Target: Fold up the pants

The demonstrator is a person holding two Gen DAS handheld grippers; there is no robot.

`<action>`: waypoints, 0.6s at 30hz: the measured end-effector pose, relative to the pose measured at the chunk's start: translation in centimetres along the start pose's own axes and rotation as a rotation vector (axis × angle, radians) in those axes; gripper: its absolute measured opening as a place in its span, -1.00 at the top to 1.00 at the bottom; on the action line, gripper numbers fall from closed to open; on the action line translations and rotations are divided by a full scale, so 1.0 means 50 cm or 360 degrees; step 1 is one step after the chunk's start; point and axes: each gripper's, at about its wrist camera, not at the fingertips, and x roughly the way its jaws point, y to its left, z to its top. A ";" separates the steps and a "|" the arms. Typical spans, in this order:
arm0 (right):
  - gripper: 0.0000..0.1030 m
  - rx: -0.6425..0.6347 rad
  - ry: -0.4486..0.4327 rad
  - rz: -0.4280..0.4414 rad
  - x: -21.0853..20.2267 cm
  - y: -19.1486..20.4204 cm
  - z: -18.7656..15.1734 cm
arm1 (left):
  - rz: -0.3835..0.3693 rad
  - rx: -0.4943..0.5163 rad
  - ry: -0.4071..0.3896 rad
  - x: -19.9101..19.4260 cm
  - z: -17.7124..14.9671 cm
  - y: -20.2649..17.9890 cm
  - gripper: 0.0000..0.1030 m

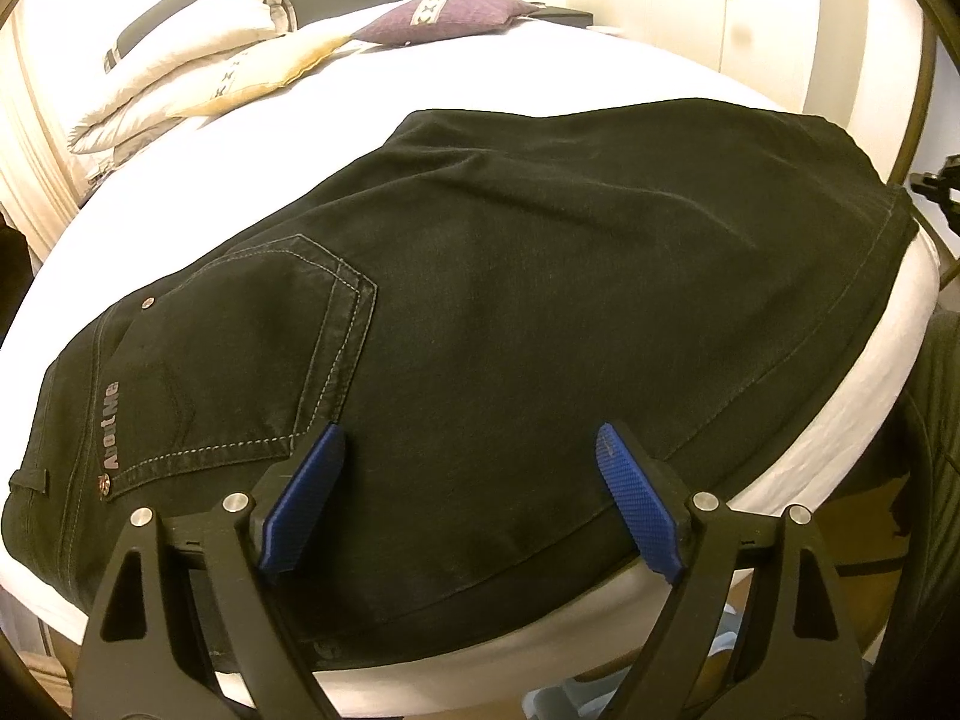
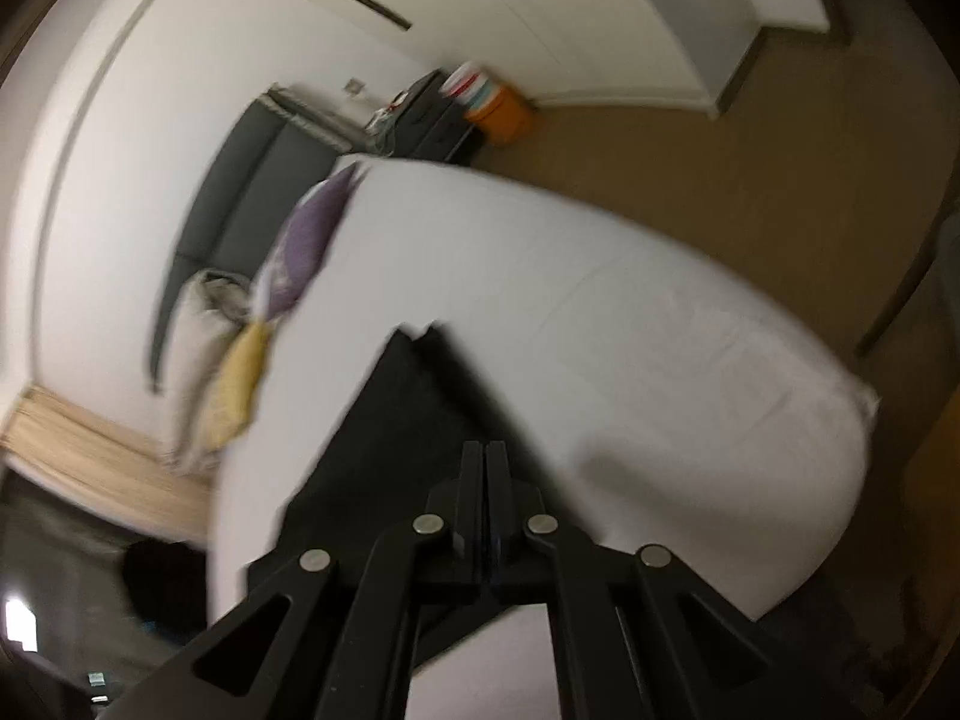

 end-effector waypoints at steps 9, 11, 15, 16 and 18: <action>0.32 0.0224 0.0087 0.0125 0.000 -0.007 -0.037 | 0.0004 -0.0014 -0.0004 -0.003 0.000 0.000 -0.71; 0.32 0.0252 0.0120 0.0130 0.018 -0.009 -0.045 | 0.0000 -0.0015 -0.0006 -0.004 0.000 0.001 -0.71; 0.32 0.0331 0.0156 0.0088 0.040 -0.028 -0.053 | 0.0002 -0.0017 -0.0007 -0.003 0.000 0.000 -0.71; 0.32 0.0350 0.0159 0.0098 0.041 -0.033 -0.053 | 0.0000 -0.0018 -0.0008 -0.003 0.000 0.001 -0.71; 0.32 0.0379 0.0167 0.0131 0.047 -0.038 -0.050 | 0.0001 -0.0017 -0.0012 -0.003 -0.001 0.001 -0.72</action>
